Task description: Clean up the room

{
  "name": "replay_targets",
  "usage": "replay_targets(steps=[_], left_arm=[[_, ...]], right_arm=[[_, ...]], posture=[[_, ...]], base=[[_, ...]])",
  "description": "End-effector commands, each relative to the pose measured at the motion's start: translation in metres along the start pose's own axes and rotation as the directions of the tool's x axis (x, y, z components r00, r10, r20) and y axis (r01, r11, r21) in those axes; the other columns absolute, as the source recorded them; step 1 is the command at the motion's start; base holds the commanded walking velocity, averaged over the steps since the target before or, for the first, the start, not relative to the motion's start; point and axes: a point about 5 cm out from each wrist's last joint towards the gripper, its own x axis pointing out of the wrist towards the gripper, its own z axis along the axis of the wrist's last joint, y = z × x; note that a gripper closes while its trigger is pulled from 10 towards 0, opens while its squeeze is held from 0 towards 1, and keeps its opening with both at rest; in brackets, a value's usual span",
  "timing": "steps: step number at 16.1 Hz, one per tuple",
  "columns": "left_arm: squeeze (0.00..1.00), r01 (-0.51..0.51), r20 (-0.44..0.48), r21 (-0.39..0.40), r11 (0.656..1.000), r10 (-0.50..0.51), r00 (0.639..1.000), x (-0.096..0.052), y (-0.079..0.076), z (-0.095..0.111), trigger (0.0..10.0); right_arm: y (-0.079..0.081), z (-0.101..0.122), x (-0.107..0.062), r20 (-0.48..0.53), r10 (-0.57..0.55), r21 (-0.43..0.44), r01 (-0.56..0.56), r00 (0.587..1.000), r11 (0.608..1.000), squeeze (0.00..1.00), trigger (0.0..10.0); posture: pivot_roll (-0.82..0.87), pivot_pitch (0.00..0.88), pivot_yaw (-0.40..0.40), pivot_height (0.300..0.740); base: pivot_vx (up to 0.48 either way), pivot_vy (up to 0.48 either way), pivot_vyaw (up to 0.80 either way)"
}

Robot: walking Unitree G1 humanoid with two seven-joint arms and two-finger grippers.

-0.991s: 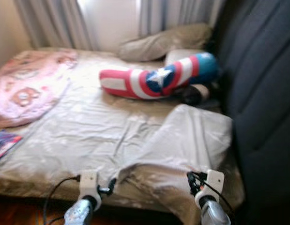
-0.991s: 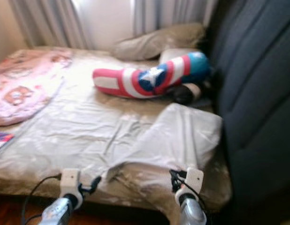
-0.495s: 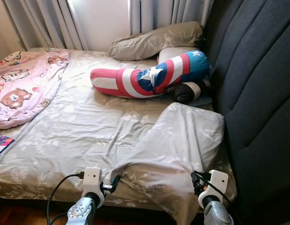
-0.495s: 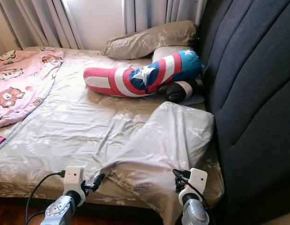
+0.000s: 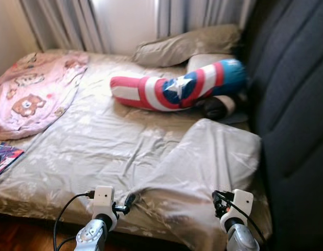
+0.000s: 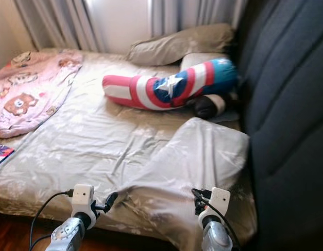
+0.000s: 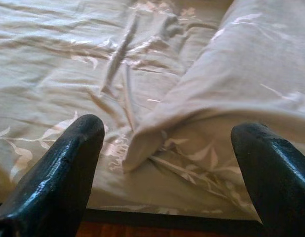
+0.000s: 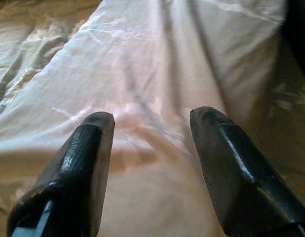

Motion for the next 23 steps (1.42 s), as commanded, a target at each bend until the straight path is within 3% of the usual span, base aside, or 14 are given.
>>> replay_targets(steps=[1, 12, 15, 17, 23], left_arm=[[0.00, 0.000, 0.026, 0.002, 1.000, 0.000, 1.000, 0.001, 0.000, 0.005, 10.0], [0.00, 0.021, 0.139, 0.015, 1.000, -0.023, 0.990, 0.010, -0.002, 0.030, 10.0], [0.00, 0.032, 0.168, 0.017, 0.999, -0.034, 0.985, 0.013, -0.004, 0.038, 10.0], [0.00, 0.034, 0.168, 0.016, 0.999, -0.036, 0.985, 0.012, -0.003, 0.038, 10.0], [0.00, 0.033, 0.161, 0.016, 0.999, -0.035, 0.986, 0.010, -0.003, 0.035, 10.0]], right_arm=[[-0.002, -0.003, -0.001, -0.017, -0.008, 0.002, 0.008, 1.000, 1.000, 0.00, 10.0], [-0.007, -0.007, -0.002, -0.044, -0.062, -0.012, 0.062, 0.997, 0.998, 0.00, 10.0], [-0.010, -0.008, -0.002, -0.062, -0.090, -0.020, 0.089, 0.994, 0.996, 0.00, 10.0], [-0.009, -0.005, -0.003, -0.025, -0.080, -0.007, 0.080, 0.996, 0.997, 0.00, 10.0], [-0.012, -0.008, -0.004, -0.045, -0.095, -0.023, 0.094, 0.994, 0.995, 0.00, 10.0]], posture=[[0.03, 0.000, -0.037, 0.740], [0.03, 0.000, -0.036, 0.740], [0.03, 0.008, -0.032, 0.711], [0.03, 0.014, -0.031, 0.692], [0.03, 0.027, -0.033, 0.692]], base=[[0.274, 0.000, 0.00], [0.000, 0.000, 0.00], [0.000, 0.000, 0.00], [0.000, 0.000, 0.00], [0.000, 0.000, 0.00]])
